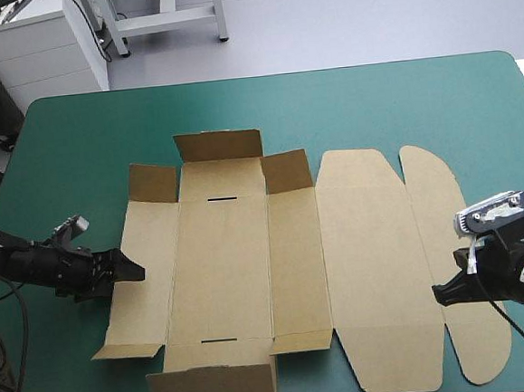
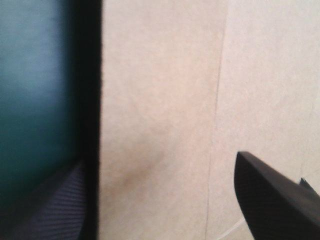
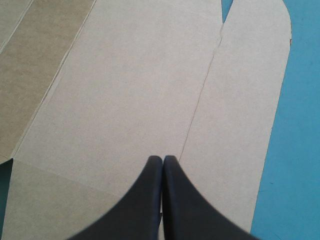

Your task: Fold the box

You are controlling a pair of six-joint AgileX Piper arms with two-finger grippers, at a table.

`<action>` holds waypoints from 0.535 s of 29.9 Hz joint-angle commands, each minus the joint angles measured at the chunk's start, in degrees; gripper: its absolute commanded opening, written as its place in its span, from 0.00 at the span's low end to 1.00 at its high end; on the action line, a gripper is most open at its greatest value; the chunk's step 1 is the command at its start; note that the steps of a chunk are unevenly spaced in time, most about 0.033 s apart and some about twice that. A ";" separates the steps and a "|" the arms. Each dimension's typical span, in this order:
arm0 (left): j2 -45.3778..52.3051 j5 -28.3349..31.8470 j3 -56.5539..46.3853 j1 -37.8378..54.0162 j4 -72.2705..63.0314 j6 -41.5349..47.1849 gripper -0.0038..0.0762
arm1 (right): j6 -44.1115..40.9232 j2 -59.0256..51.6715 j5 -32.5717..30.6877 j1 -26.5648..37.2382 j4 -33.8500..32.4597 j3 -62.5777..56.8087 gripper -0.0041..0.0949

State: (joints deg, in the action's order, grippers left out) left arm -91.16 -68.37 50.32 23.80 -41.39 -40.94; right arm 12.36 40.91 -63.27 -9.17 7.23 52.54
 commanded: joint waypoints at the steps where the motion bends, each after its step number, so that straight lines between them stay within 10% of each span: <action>1: 1.58 -6.04 -1.57 -2.48 -0.70 -0.21 0.76 | 0.55 -0.02 3.05 0.25 0.56 1.35 0.02; 16: 1.69 -6.04 -8.32 -5.67 -1.66 -0.91 0.71 | 0.55 -0.02 3.05 0.25 1.02 1.35 0.02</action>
State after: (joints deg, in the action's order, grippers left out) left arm -89.54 -69.68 43.13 19.28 -45.84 -41.96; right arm 12.36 40.91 -63.27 -9.17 7.69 52.54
